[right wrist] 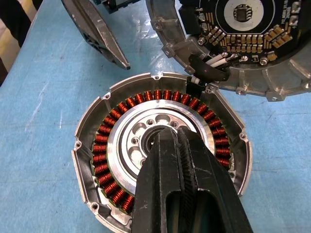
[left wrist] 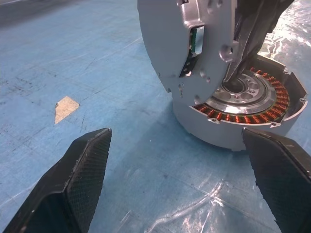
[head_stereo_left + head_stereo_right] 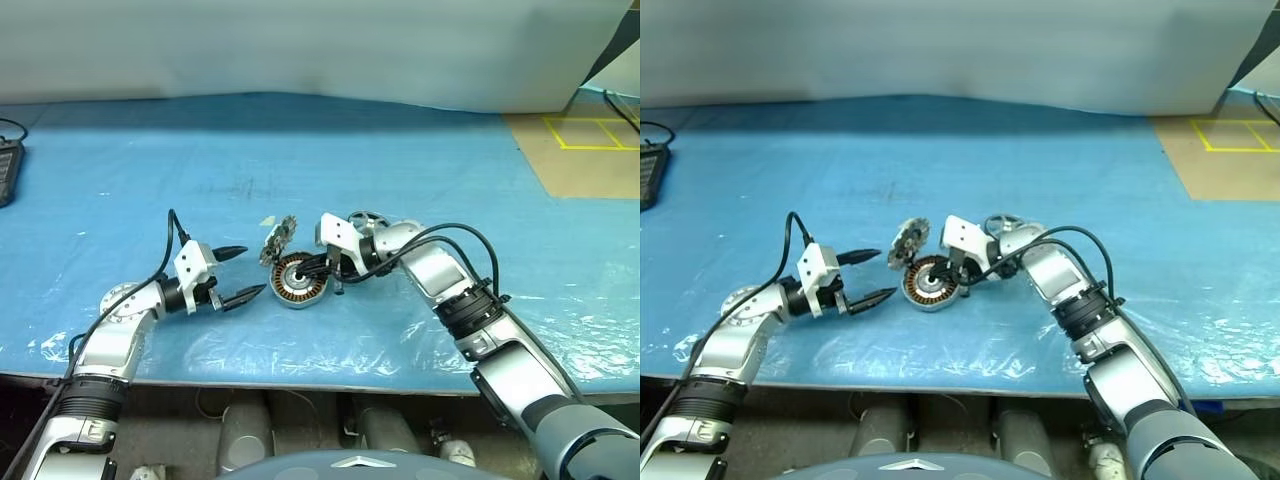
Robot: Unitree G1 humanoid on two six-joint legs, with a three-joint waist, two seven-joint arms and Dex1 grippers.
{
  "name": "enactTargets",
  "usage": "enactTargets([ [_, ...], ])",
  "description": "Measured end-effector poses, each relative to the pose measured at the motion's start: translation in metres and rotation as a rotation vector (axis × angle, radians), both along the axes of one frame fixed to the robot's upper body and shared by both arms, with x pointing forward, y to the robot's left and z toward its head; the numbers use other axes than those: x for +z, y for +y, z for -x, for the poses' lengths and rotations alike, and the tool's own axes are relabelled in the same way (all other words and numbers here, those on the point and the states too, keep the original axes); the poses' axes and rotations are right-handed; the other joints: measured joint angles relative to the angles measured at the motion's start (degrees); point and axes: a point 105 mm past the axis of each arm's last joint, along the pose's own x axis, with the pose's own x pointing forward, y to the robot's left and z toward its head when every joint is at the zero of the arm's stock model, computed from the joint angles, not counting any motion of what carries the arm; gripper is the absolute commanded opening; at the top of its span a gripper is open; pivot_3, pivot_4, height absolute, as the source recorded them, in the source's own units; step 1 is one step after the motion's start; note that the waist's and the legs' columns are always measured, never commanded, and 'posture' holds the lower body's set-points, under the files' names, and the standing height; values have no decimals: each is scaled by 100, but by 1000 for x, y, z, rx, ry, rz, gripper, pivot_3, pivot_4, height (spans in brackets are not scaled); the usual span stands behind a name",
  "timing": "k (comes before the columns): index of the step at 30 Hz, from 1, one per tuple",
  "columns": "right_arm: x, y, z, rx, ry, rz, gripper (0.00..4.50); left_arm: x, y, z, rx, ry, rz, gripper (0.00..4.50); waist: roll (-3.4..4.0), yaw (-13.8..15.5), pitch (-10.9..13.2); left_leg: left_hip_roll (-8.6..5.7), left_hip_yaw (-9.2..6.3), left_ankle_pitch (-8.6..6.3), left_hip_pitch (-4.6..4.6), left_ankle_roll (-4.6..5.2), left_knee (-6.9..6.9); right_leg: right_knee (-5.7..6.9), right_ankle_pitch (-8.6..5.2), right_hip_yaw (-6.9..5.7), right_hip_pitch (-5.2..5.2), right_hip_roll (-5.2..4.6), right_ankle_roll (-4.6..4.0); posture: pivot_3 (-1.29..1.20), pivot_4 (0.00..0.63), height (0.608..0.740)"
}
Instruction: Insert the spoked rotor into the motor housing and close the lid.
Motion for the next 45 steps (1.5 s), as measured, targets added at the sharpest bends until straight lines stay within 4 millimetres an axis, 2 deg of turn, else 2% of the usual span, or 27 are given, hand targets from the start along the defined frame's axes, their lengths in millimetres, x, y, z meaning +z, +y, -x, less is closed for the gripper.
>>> enactTargets([
  [14,-5,-2,1,-34,7,29,51,-2,0,1,2,6,0,4500,-1,13,-3,-8,1,-12,86,19,-19,-13,-11,3,78,-10,13,0,150,740],
  [45,-21,-2,8,-85,35,26,51,-5,1,6,-7,29,-2,4500,2,6,-176,-20,0,-15,131,21,-78,-25,-69,29,94,-10,68,0,150,740],
])
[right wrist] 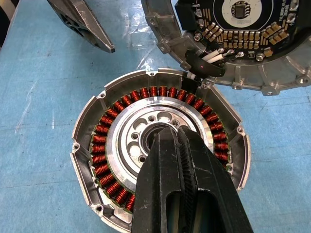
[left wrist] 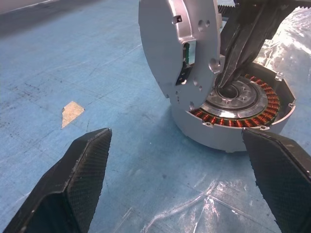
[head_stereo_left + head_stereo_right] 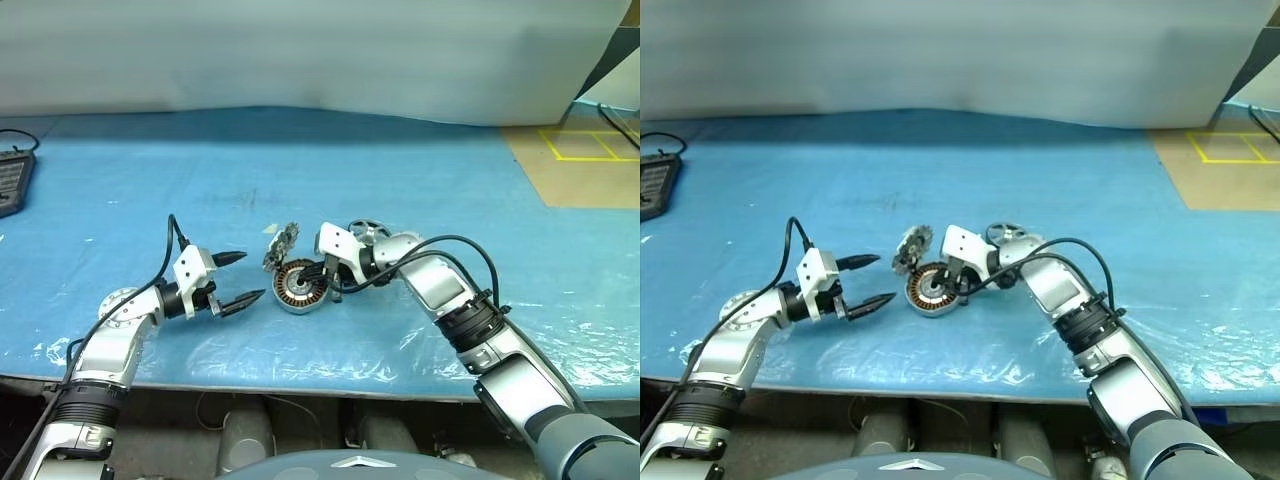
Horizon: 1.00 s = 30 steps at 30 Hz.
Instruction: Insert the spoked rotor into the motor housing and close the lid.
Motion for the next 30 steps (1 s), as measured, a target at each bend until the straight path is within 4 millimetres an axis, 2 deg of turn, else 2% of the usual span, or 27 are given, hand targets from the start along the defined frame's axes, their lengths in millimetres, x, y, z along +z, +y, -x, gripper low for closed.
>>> enactTargets([
  [15,9,-11,7,79,-94,81,51,2,-1,1,-3,-2,-2,4500,-1,16,2,-30,-1,-5,-26,8,-13,-3,-15,-1,-18,-35,21,0,150,740],
  [22,14,-13,8,74,-45,55,51,2,-1,0,-4,-4,-2,4500,-6,4,15,-29,0,-5,-45,8,-18,-5,-14,-3,-35,-34,19,0,150,740],
  [30,19,-12,13,65,36,20,51,2,-1,0,-4,-4,-2,4500,-7,-9,25,-26,2,-3,-62,5,-34,-4,-6,-6,-60,-29,-22,0,150,740],
])
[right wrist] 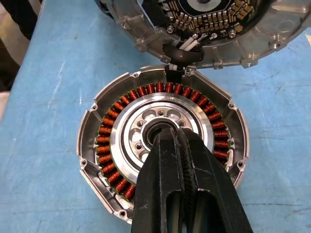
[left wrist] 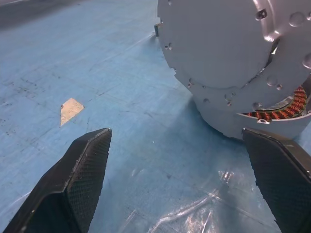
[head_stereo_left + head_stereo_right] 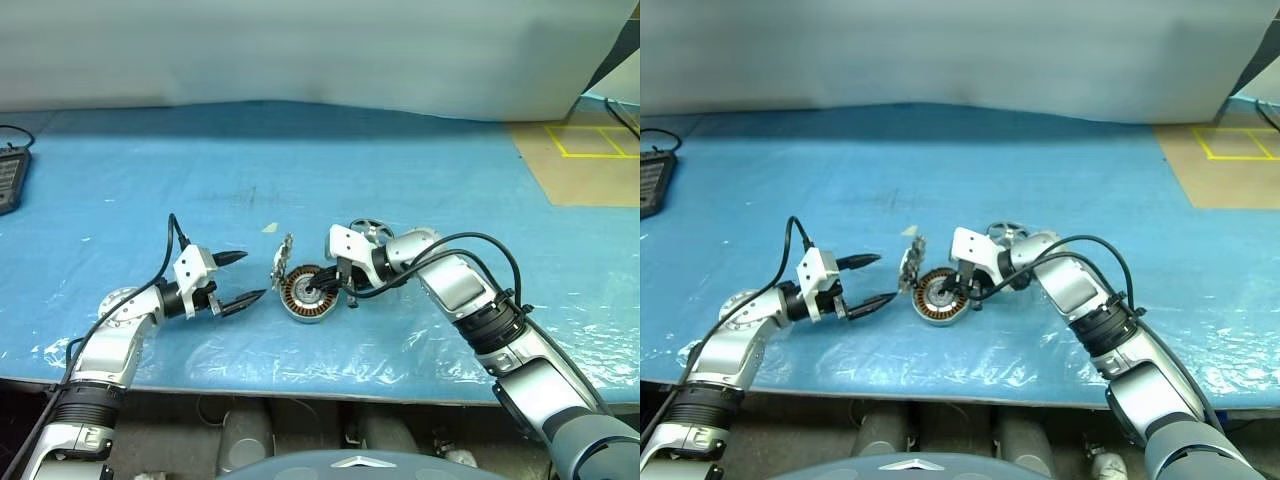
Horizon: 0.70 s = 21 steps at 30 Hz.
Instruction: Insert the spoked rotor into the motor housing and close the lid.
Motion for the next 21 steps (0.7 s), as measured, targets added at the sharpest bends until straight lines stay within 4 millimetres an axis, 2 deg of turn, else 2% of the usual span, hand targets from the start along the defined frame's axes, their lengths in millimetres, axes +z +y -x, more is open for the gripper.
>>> enactTargets([
  [11,6,0,-5,2,-33,-7,51,0,0,0,1,-1,0,4500,0,-9,0,3,2,11,-40,-19,3,7,4,-3,-41,6,-8,0,150,740],
  [21,1,-6,-8,2,-56,27,51,0,0,-1,4,-2,0,4500,0,-7,1,3,2,12,-43,-20,9,10,4,-5,-40,6,-9,0,150,740],
])
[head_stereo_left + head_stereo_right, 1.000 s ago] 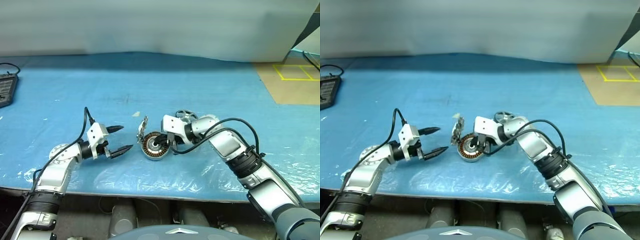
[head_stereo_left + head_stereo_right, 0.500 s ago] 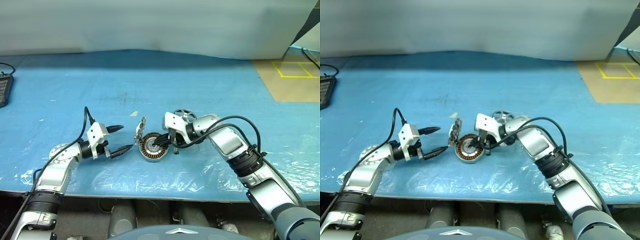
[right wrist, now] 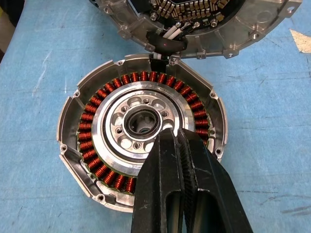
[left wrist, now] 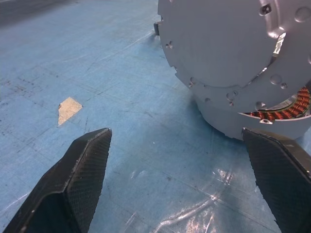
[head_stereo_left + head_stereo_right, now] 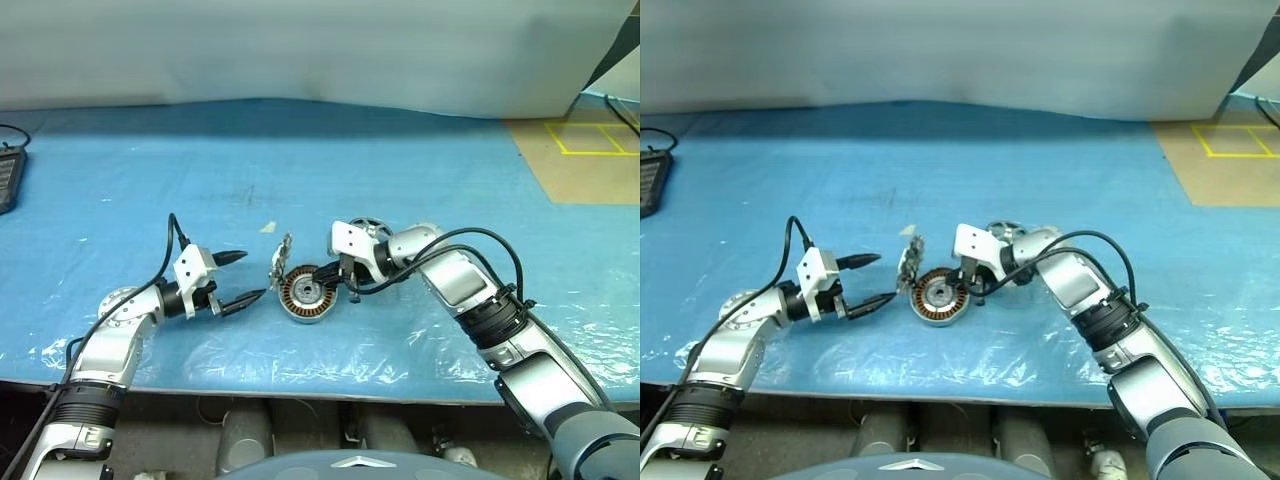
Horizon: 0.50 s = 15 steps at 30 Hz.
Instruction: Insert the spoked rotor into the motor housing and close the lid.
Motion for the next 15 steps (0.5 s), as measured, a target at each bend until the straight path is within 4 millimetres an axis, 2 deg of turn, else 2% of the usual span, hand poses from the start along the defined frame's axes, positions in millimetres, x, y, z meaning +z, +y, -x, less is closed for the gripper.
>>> enactTargets([
  [15,2,5,10,41,26,-5,51,0,1,0,0,0,-4,4500,0,1,0,4,0,0,-2,0,12,6,1,-3,0,2,-1,0,150,740],
])
